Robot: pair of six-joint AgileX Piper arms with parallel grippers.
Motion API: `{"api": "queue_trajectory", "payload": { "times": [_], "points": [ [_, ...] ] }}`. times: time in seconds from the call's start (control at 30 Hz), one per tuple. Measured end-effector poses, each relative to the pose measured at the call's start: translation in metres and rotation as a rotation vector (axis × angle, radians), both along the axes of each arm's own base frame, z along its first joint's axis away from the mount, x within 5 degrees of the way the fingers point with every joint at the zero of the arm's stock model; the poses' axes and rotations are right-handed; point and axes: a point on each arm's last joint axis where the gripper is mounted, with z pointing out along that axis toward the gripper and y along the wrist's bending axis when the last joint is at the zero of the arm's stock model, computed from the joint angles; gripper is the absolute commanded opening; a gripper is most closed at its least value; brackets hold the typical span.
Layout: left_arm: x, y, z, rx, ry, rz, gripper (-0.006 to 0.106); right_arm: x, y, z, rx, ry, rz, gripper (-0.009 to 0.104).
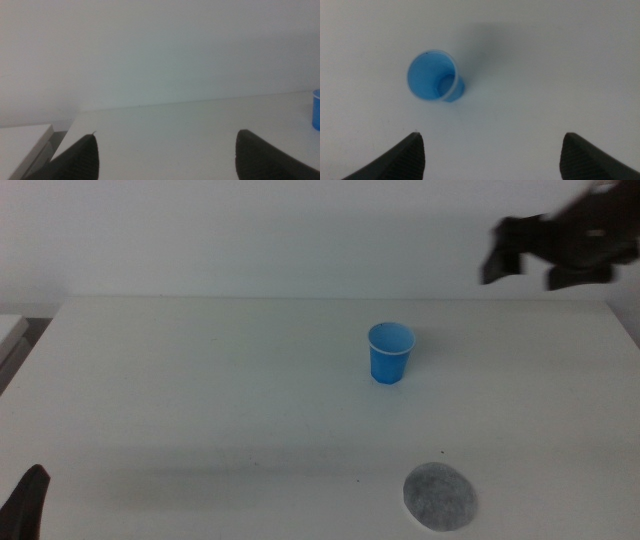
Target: Place an empty cup on a cup mat.
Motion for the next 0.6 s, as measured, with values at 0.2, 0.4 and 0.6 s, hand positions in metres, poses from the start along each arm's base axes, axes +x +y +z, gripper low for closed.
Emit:
{"api": "queue_trajectory", "payload": {
  "times": [0.2, 0.4, 0.6],
  "points": [
    [0.000, 0.000, 0.000, 0.000, 0.000, 0.000, 0.094, 0.047, 0.040, -0.043, -0.031, 0.085, 0.058, 0.085],
    [0.000, 0.000, 0.000, 0.000, 0.000, 0.000, 0.094, 0.076, 0.070, -0.085, -0.034, 0.153, 0.069, 0.083],
    [0.000, 0.000, 0.000, 0.000, 0.000, 0.000, 0.094, 0.094, 0.078, -0.123, -0.035, 0.193, 0.048, 0.080]
  ]
}}
